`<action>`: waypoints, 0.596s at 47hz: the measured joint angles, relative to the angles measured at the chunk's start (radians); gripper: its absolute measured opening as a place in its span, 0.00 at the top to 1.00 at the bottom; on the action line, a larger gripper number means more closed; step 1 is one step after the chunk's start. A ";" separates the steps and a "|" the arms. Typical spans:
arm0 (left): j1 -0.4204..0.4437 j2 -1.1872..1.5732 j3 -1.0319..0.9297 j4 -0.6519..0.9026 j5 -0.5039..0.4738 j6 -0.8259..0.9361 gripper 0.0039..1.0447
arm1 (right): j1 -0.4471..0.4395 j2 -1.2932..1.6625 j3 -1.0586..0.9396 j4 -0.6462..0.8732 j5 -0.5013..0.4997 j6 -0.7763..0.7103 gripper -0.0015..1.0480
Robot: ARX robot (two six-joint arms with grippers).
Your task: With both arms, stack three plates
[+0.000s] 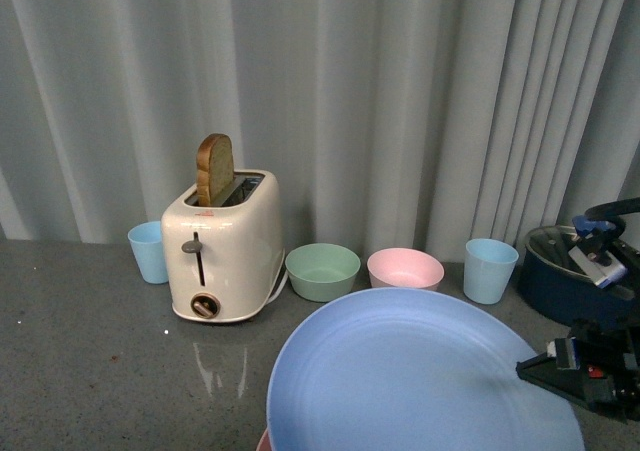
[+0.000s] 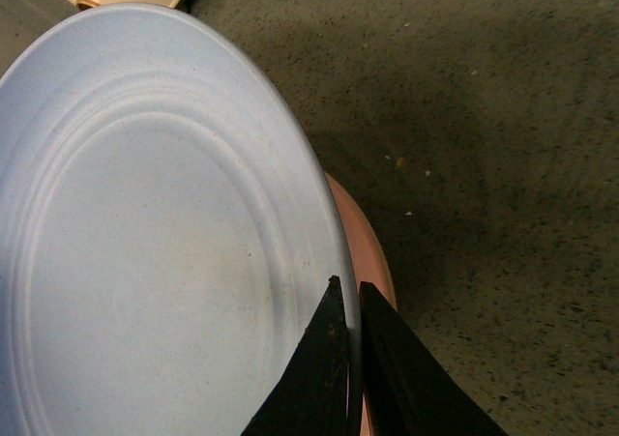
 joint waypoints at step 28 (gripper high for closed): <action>0.000 0.000 0.000 0.000 0.000 0.000 0.06 | 0.062 0.092 -0.026 0.061 0.024 0.063 0.97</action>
